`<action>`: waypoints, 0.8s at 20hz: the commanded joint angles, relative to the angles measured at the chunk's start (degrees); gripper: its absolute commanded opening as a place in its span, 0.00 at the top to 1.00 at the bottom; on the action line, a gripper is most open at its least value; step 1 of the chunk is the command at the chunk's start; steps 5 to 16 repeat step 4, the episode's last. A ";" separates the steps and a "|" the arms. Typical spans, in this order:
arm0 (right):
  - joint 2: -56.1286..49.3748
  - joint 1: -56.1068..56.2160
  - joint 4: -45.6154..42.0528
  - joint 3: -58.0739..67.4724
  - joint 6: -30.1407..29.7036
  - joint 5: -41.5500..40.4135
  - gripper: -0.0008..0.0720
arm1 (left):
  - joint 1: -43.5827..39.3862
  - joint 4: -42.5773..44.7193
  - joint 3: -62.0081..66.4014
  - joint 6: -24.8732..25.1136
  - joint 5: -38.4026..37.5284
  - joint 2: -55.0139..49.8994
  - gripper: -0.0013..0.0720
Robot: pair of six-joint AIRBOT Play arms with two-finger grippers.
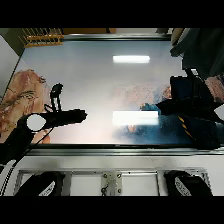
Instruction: Fold the clothes and pants, and hang the long-sleeved shirts on hangers.
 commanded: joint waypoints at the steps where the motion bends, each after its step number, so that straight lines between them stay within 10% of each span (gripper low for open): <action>1: -0.04 0.63 0.15 0.07 -0.26 0.02 0.97 | -0.02 0.00 0.00 0.00 0.02 0.04 0.97; 16: -0.04 0.63 0.15 0.07 -0.26 0.02 0.97 | -0.02 0.00 0.00 0.00 0.02 0.04 0.97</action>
